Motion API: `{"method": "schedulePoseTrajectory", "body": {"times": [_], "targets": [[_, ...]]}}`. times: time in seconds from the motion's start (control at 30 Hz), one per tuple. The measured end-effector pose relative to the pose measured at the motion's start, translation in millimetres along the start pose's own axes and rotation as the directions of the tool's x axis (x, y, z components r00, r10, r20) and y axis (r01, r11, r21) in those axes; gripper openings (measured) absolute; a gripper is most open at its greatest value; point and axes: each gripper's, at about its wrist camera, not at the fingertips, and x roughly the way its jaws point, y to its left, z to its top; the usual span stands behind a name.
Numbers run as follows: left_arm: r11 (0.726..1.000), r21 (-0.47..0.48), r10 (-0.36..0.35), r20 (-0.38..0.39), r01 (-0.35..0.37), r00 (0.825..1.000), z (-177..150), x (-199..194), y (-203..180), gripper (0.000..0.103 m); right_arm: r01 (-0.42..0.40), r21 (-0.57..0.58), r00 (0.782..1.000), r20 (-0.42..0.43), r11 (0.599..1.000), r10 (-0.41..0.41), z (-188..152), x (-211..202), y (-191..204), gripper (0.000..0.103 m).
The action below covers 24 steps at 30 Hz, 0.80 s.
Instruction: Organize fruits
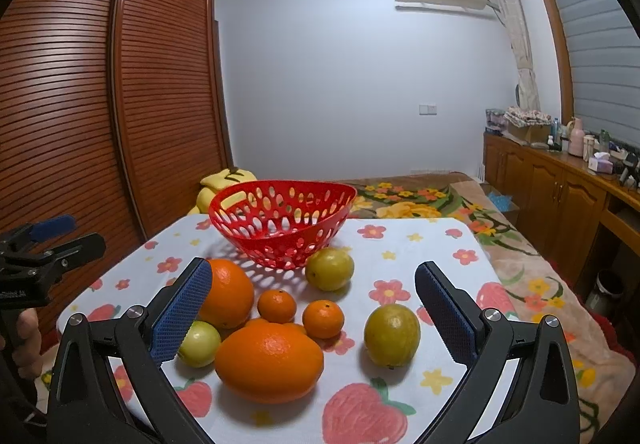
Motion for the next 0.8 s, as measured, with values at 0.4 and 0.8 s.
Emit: {"method": "schedulePoseTrajectory", "body": {"times": [0.4,0.8], "targets": [[1.0,-0.002,0.001,0.007,-0.001,1.0,2.8,-4.3,1.1,0.103,0.0,-0.007,1.0,0.004,1.0,0.0,1.5,1.6,3.7,0.103],[1.0,-0.003,-0.001,0.007,0.001,1.0,3.2,-4.4,1.6,0.103,-0.005,-0.011,1.0,0.002,1.0,0.005,0.3,2.0,8.1,0.103]]}}
